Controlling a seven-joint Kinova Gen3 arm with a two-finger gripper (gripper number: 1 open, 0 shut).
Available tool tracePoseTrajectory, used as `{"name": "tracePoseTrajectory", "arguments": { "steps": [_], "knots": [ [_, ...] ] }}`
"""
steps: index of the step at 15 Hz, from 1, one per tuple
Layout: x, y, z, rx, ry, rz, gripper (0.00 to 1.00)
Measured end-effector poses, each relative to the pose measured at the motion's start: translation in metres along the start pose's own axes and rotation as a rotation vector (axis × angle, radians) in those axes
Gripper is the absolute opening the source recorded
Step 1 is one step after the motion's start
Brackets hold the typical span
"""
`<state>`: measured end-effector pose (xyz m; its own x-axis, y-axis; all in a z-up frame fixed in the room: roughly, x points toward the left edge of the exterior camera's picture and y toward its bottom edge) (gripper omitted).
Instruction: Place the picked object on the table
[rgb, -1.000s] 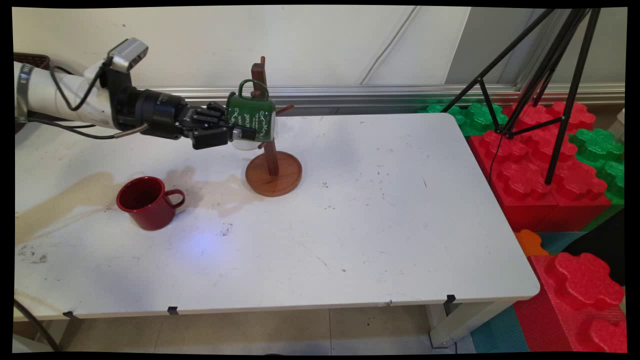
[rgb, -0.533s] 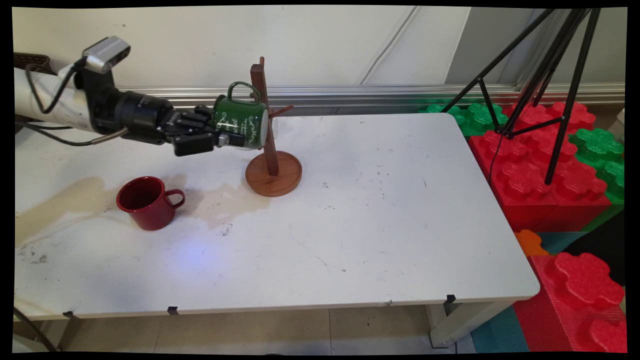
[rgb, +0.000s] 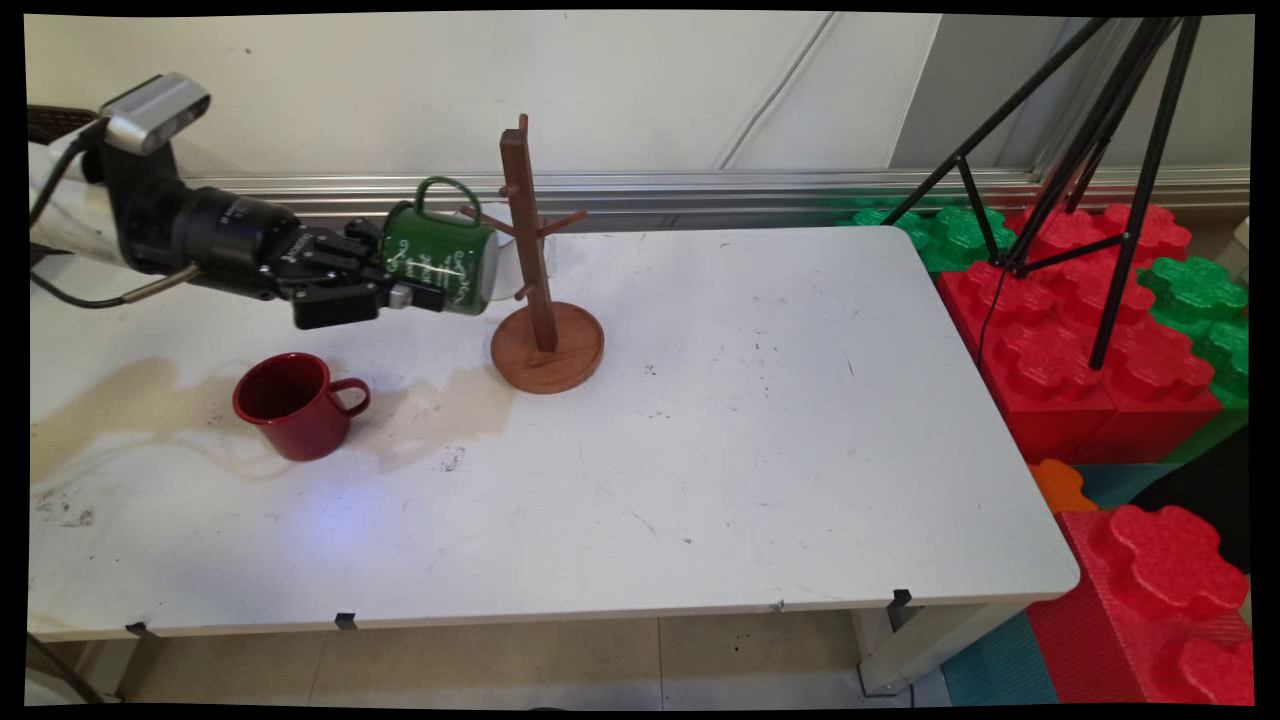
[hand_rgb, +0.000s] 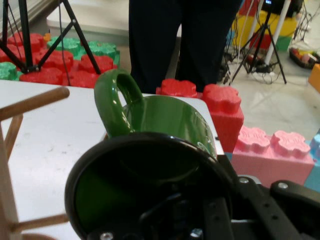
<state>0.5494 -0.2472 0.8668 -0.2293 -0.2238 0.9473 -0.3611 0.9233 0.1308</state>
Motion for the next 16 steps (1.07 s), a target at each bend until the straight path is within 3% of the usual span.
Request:
{"name": "tracePoseTrajectory", "arguments": {
  "steps": [9,16],
  "knots": [
    [-0.004,-0.011,-0.05,0.065,-0.128,0.075,0.0],
    [-0.011,-0.03,-0.084,0.132,-0.274,0.146,0.0]
  ]
}}
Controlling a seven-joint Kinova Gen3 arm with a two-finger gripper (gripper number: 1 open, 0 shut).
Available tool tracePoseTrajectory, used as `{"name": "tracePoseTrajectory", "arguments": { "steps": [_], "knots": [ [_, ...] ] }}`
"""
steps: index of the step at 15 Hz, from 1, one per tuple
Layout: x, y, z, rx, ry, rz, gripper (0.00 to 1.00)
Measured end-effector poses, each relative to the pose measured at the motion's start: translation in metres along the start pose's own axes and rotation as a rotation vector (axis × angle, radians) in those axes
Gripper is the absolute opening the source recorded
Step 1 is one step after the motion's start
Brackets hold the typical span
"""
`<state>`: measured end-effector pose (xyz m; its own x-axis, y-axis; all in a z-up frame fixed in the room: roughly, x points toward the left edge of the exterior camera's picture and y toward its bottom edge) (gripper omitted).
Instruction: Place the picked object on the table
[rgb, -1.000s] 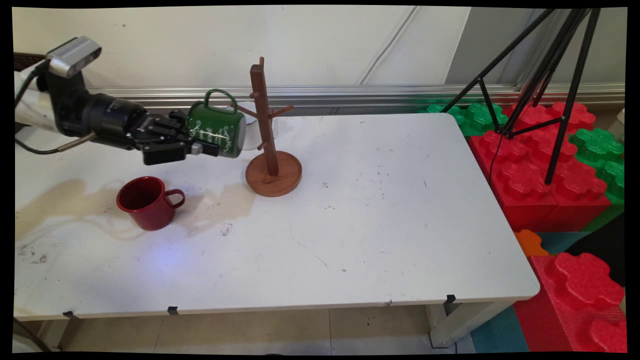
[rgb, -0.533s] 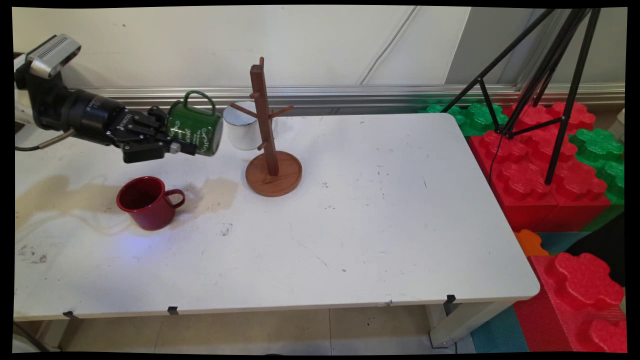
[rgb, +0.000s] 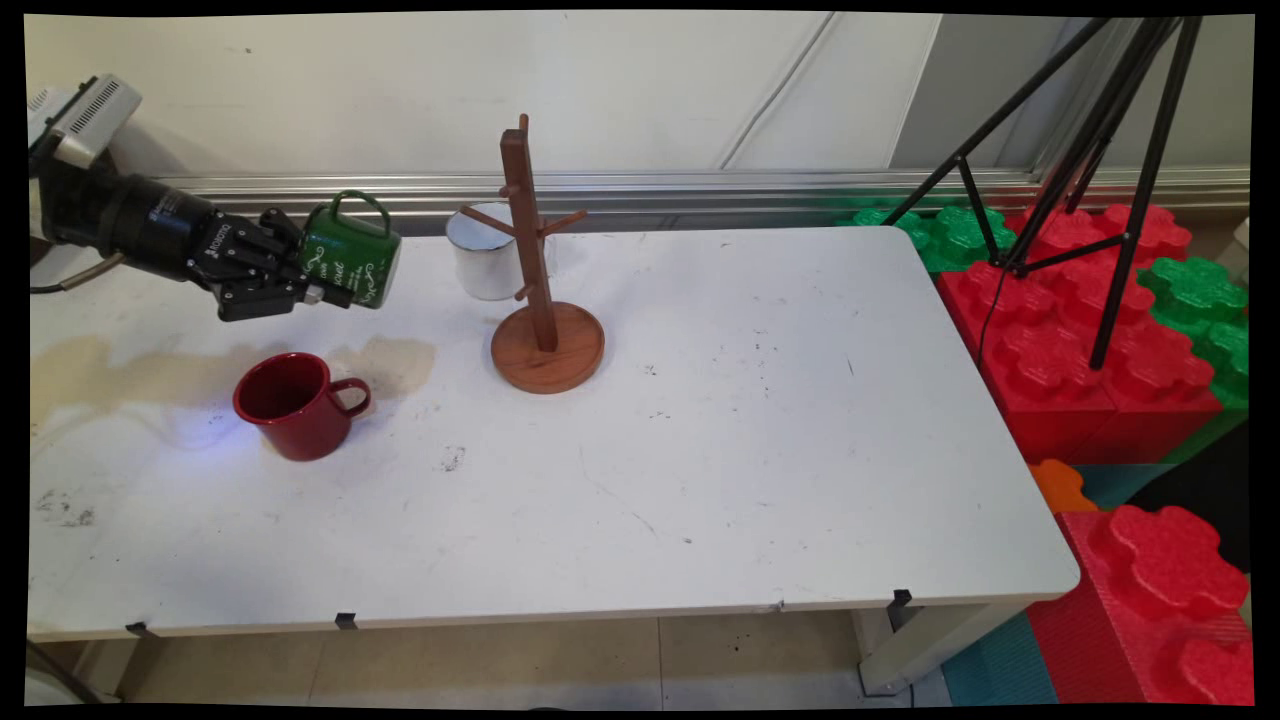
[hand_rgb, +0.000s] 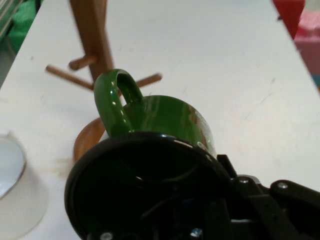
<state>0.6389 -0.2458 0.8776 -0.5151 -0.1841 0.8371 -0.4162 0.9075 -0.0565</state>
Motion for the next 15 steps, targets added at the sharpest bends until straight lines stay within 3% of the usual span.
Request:
{"name": "tracePoseTrajectory", "arguments": {
  "steps": [6,15],
  "knots": [
    [-0.014,-0.02,-0.01,0.052,-0.118,0.057,0.0],
    [-0.039,-0.043,-0.011,0.073,-0.284,0.171,0.0]
  ]
}}
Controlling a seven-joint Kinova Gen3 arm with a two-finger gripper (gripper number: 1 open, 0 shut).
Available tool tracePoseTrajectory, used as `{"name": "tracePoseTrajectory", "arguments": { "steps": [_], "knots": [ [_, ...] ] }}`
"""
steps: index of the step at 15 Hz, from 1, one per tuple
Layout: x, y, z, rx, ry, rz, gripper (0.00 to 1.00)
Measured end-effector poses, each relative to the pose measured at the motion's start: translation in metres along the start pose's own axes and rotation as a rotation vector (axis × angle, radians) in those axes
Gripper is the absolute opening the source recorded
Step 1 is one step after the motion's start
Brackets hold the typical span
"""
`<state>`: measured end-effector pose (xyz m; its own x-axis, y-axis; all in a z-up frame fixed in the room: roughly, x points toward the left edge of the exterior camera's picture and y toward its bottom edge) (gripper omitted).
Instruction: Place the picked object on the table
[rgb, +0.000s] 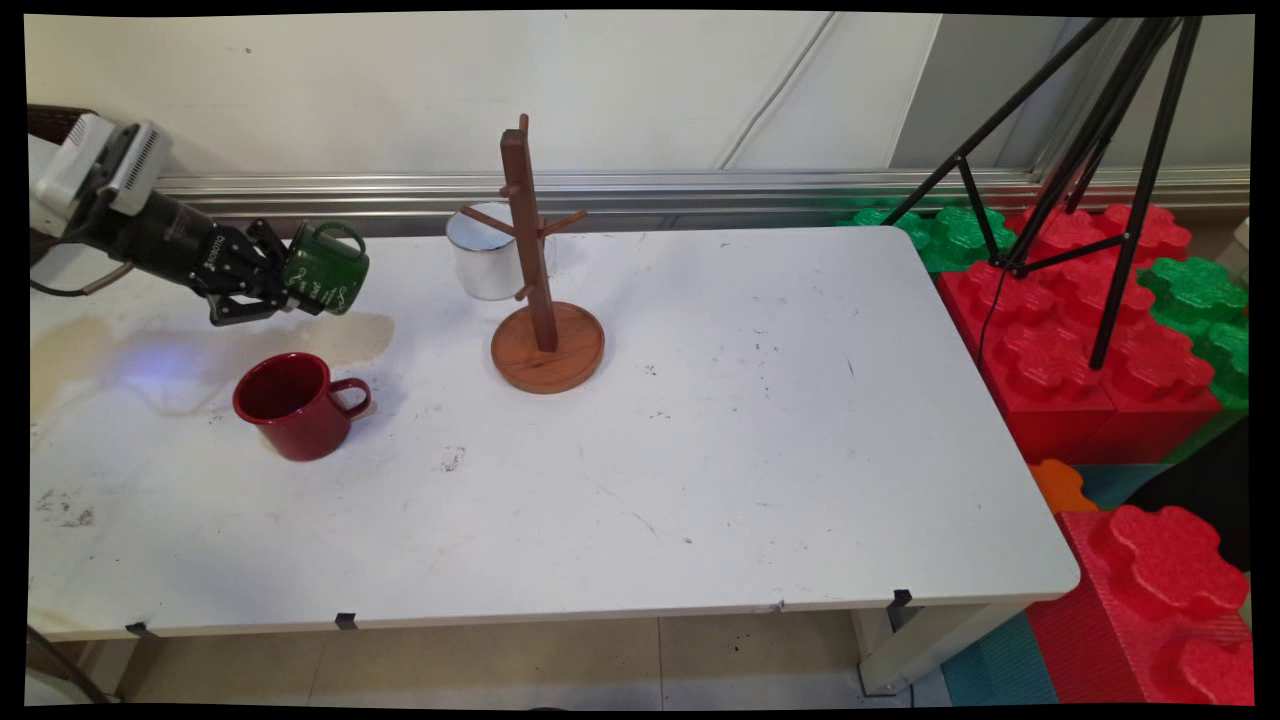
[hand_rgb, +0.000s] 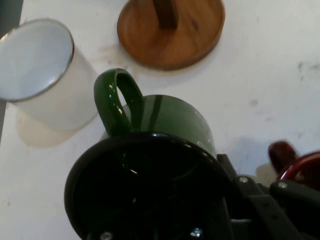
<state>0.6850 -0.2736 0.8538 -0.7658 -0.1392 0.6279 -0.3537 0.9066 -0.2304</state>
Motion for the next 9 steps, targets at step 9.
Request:
{"name": "tracePoseTrajectory", "arguments": {
  "steps": [9],
  "knots": [
    [-0.021,-0.013,0.015,0.002,-0.132,0.132,0.0]
  ]
}}
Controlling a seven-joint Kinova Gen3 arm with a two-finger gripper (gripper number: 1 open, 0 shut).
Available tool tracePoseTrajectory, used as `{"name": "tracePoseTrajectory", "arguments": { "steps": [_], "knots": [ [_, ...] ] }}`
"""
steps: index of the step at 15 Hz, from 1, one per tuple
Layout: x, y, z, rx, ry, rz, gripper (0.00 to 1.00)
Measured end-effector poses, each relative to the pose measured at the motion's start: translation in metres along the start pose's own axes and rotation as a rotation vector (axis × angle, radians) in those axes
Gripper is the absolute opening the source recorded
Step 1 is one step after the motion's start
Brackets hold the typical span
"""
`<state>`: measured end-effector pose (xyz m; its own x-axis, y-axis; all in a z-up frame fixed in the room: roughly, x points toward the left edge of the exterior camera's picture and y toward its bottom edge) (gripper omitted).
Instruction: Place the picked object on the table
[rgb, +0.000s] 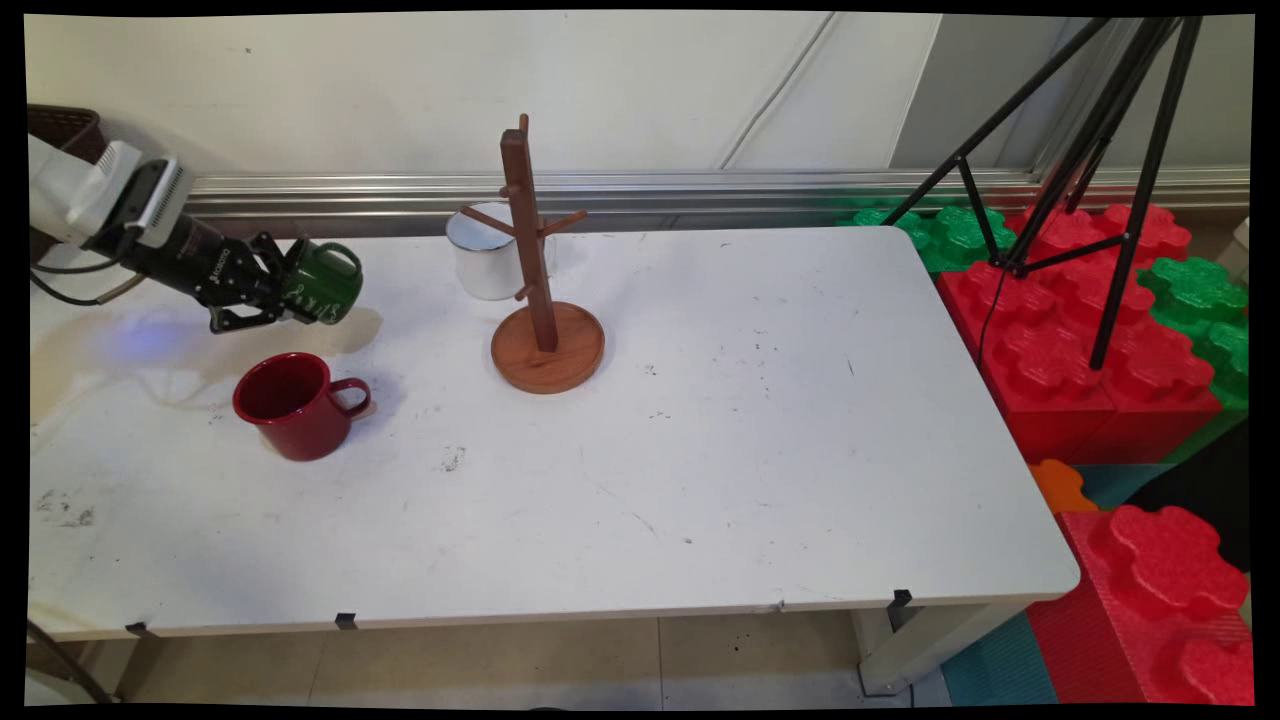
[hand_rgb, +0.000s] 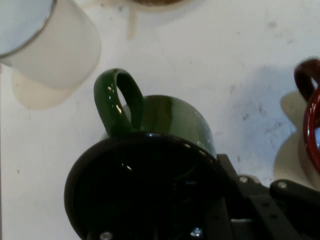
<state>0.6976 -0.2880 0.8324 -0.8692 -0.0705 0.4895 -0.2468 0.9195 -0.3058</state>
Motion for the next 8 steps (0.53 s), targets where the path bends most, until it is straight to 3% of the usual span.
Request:
{"name": "tracePoseTrajectory", "arguments": {
  "steps": [8],
  "knots": [
    [-0.007,0.0,0.017,-0.022,-0.064,0.078,0.0]
  ]
}}
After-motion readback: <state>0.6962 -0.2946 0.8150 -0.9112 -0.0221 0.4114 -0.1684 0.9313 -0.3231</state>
